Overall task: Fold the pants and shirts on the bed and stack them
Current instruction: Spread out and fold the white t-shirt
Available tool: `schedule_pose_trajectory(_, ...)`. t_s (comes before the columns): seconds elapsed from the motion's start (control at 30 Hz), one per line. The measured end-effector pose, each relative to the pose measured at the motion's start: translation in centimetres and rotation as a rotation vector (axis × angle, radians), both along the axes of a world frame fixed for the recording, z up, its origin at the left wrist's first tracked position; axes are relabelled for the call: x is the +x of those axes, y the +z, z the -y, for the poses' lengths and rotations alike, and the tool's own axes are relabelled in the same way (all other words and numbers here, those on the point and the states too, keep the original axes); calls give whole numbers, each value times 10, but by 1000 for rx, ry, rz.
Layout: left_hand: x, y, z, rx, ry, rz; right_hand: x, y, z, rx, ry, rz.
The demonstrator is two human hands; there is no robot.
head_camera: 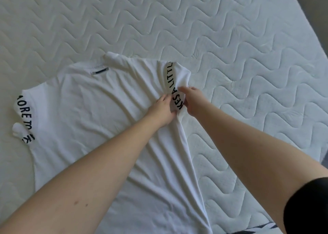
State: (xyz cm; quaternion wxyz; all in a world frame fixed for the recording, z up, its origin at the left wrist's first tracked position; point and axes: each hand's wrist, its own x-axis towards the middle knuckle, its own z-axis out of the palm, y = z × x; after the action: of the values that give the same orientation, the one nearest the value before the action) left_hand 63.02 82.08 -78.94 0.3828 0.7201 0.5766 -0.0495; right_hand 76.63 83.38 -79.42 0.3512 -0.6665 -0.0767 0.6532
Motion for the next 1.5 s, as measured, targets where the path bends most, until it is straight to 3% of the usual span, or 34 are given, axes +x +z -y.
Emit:
schedule_pose_trajectory(0.1, 2, -3, -5, -50, 135, 100, 1, 5, -5, 120, -126, 47)
schedule_pose_trajectory(0.2, 4, -5, -11, -176, 379, 269, 2, 12, -1, 282, -80, 169)
schedule_pose_trajectory(0.27, 8, -1, -16, -294, 738, 528, -5, 20, 8, 393, 121, 254)
schedule_pose_trajectory(0.33, 5, 5, -28, -337, 1067, 608, -14, 21, 22, 480, 505, 381)
schedule_pose_trajectory(0.4, -5, 5, -37, -382, 1230, 651, -20, 21, 34, 520, 792, 431)
schedule_pose_trajectory(0.43, -10, 5, -38, -396, 1244, 671, -21, 19, 37, 518, 819, 429)
schedule_pose_trajectory(0.53, -23, -2, -33, -295, 1078, 581, -22, 17, 35, 440, 589, 391)
schedule_pose_trajectory(0.63, -27, -11, -29, -235, 965, 489, -23, 12, 28, 381, 428, 521)
schedule_pose_trajectory(0.73, -30, -11, -27, -181, 899, 462, -29, 1, 17, 304, 558, 565)
schedule_pose_trajectory(0.83, -35, -8, -26, -70, 937, 480, -43, -5, 12, 236, 776, 732)
schedule_pose_trajectory(0.97, -47, -3, -28, -28, 983, 482, -51, -9, 13, 98, 694, 894)
schedule_pose_trajectory(1.03, -55, 2, -31, 71, 908, 414, -46, -9, 17, 61, 736, 960)
schedule_pose_trajectory(1.2, -64, 13, -44, 299, 477, 300, -20, 3, 35, 332, 843, 797)
schedule_pose_trajectory(1.3, -55, 24, -52, 395, 235, 296, -1, 6, 46, 528, 902, 831)
schedule_pose_trajectory(1.5, -10, 39, -74, 367, 147, 258, 37, 9, 55, 519, 518, 870)
